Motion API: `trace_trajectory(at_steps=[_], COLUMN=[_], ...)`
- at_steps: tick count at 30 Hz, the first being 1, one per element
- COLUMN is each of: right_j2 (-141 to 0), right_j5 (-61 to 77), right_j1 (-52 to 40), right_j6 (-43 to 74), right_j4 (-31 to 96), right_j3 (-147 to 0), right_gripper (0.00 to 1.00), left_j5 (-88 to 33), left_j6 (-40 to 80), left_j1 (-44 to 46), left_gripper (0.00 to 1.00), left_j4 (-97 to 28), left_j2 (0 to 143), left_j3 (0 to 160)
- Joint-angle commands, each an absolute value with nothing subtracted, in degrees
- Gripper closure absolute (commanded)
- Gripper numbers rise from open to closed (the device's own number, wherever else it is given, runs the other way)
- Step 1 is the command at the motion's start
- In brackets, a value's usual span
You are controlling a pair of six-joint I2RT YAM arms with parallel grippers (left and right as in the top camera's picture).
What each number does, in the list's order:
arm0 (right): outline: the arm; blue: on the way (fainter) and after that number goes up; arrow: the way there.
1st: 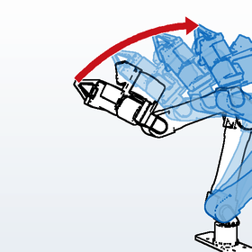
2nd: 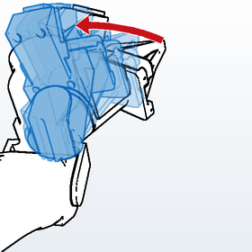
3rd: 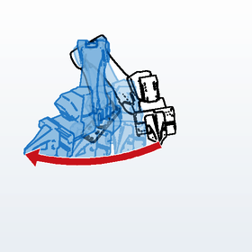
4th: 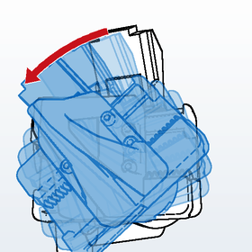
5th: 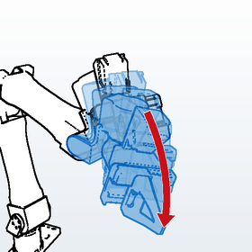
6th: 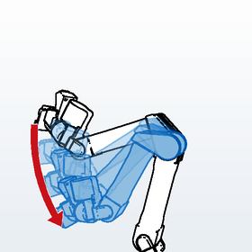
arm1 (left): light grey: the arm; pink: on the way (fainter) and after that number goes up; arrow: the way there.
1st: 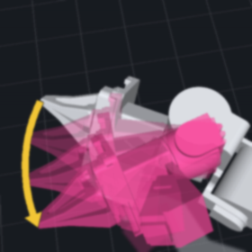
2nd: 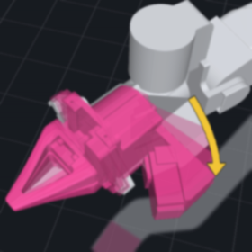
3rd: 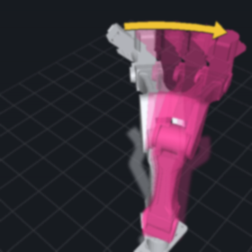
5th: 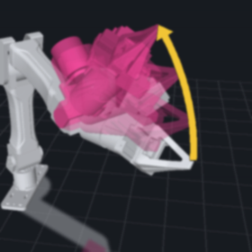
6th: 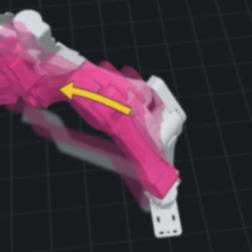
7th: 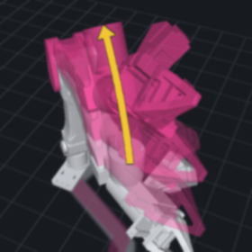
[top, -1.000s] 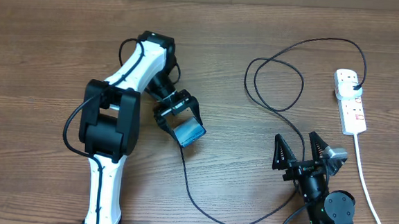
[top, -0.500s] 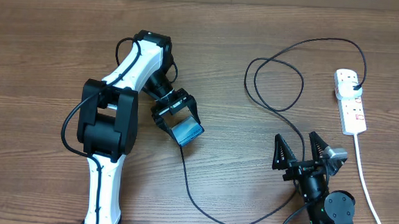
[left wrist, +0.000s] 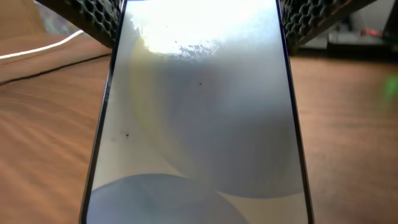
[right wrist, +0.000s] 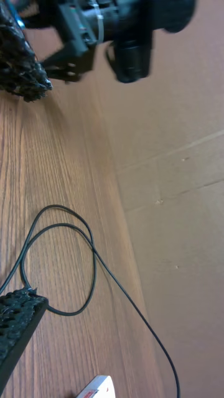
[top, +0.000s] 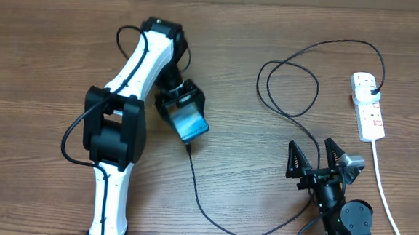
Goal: Plug charger to phone and switch on socket
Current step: 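Lift the phone upright with the left gripper, bottom edge facing right, then move the right gripper to the phone and grip its side edge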
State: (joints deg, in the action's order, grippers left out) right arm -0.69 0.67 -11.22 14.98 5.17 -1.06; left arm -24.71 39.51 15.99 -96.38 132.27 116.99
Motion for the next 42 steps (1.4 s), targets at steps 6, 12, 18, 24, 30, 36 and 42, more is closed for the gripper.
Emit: trace_trajectory(at_steps=[6, 12, 18, 24, 30, 36, 42], right_j2=[-0.2, -1.7, -2.5, -2.6, -5.1, -13.5, -30.5], right_j5=[16.0, 26.1, 34.7, 39.1, 33.2, 24.7, 16.2], right_j1=[-10.9, -10.9, -10.9, -11.7, -16.2, -23.5, -28.3], right_j6=[44.7, 56.7, 58.0, 54.5, 53.3, 51.7, 48.7], right_j4=[3.6, 3.1, 2.9, 2.4, -2.9, -9.0, -13.6], right_j3=[-0.4, -0.4, -0.4, -0.4, -0.5, -0.7, -7.0], right_gripper=[0.0, 0.0, 0.0, 0.0, 0.0, 0.0, 0.0], left_j5=[-15.1, -14.4, -14.4, -12.5, -12.5, -12.5, -12.8], left_j6=[40.8, 44.0, 45.7, 48.6, 53.3, 53.3, 55.8], left_j1=[19.6, 20.7, 20.9, 21.5, 21.6, 21.8, 21.8], left_gripper=[0.95, 0.96, 0.95, 0.95, 0.96, 0.95, 0.95], left_j4=[-96.8, -95.9, -92.6, -90.6, -90.5, -89.6, -89.4], left_j2=[129.5, 129.5, 129.5, 129.5, 129.5, 129.5, 129.5], left_j3=[127.4, 127.8, 127.8, 127.8, 127.8, 127.8, 127.8])
